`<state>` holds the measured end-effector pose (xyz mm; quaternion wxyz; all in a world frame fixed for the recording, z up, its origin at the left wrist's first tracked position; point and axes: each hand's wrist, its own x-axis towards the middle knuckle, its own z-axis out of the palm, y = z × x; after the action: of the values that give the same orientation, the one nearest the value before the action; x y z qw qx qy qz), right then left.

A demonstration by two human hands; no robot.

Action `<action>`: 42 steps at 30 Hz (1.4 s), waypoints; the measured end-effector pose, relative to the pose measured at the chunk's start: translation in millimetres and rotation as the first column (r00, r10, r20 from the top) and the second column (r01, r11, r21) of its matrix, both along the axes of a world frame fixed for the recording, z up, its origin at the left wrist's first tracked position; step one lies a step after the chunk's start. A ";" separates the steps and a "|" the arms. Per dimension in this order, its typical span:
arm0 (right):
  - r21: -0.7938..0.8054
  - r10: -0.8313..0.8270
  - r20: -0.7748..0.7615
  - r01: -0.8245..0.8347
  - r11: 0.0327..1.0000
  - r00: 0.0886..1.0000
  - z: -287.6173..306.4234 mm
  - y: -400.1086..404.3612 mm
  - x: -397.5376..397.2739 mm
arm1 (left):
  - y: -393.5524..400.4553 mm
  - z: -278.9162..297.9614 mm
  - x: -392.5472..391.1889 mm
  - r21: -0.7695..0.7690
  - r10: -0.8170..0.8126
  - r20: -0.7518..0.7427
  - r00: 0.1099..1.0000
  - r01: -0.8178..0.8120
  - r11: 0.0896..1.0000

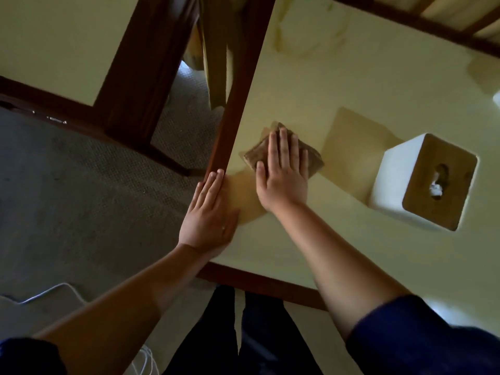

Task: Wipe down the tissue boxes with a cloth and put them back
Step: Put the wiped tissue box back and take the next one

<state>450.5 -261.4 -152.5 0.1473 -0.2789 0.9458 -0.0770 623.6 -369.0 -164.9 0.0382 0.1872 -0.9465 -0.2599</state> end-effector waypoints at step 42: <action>0.083 0.174 -0.038 -0.171 0.982 0.984 6.1 -204.2 -294.4 | -83.6 5.8 -220.4 -0.226 -0.153 0.090 0.984 0.170 0.959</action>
<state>156.1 -465.6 -146.4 0.1430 -0.3553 0.9235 -0.0200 403.2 -452.6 -159.0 0.0045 0.1126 -0.9834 -0.1426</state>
